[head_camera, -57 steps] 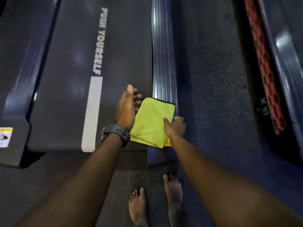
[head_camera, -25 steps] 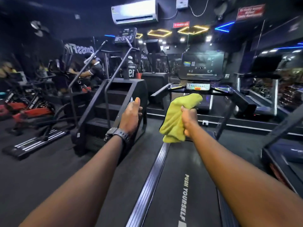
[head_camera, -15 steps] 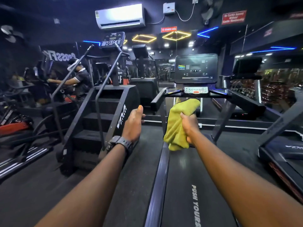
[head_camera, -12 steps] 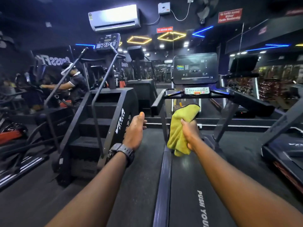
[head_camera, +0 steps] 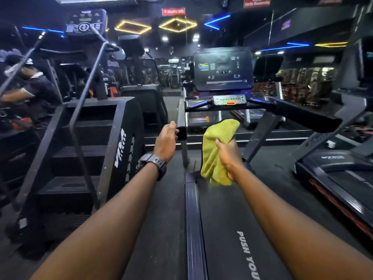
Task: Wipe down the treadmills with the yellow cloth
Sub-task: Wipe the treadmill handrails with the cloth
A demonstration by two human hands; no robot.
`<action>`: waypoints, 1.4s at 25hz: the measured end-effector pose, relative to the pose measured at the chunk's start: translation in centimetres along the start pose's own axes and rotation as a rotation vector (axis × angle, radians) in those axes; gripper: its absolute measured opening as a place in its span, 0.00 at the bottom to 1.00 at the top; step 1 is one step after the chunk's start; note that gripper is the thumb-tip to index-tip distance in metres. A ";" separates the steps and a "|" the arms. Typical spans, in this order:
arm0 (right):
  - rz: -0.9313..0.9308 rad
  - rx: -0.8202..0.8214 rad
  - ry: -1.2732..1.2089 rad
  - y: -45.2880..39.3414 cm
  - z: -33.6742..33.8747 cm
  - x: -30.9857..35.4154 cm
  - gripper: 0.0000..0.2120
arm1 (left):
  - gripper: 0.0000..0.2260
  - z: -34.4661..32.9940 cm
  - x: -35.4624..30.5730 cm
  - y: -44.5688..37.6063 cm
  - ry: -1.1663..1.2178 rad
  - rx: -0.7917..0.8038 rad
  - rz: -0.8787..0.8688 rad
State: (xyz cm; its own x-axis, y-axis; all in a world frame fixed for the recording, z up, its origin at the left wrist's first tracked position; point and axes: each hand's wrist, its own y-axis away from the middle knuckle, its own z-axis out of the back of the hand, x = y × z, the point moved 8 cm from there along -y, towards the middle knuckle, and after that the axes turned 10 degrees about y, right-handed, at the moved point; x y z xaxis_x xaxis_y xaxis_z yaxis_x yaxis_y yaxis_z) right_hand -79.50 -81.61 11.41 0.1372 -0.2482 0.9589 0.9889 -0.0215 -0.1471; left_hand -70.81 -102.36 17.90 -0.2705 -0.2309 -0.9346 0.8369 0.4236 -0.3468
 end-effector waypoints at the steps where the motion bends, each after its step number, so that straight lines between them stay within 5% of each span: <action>1: -0.009 -0.016 0.012 -1.5 -1.7 -0.2 0.28 | 0.21 0.3 1.9 -2.5 -0.001 0.022 0.011; 9: -0.050 -0.275 0.162 -13.5 -16.5 3.7 0.29 | 0.22 2.7 13.5 -22.5 -0.058 0.272 -0.014; 12: 0.117 -0.102 0.543 -16.9 -23.3 5.2 0.38 | 0.17 2.5 16.0 -27.9 -0.111 0.362 0.002; 14: 0.180 0.028 0.917 -18.6 -25.8 3.6 0.35 | 0.13 1.9 17.9 -30.2 -0.178 0.431 0.005; 17: 0.211 -0.013 1.140 -21.0 -26.1 3.2 0.24 | 0.15 1.6 20.2 -32.9 -0.231 0.428 -0.078; 24: 0.046 0.113 1.485 -27.4 -28.7 4.7 0.30 | 0.09 -0.1 20.8 -39.0 -0.259 0.367 -0.185; 31: 0.187 -0.077 1.569 -20.5 -27.3 3.9 0.28 | 0.18 -5.0 19.2 -39.5 -0.169 0.699 -0.526; 35: 0.059 -0.126 1.574 -25.9 -29.1 5.2 0.28 | 0.22 -4.7 21.2 -41.0 -0.022 0.668 -0.561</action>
State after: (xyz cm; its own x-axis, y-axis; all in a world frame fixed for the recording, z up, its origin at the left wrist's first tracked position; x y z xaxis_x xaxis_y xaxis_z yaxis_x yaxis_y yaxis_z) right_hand -106.07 -110.54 13.18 -0.0997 -0.9660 -0.2385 0.9626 -0.0329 -0.2689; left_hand -113.05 -120.47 11.96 -0.7230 -0.2711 -0.6355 0.6885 -0.3589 -0.6302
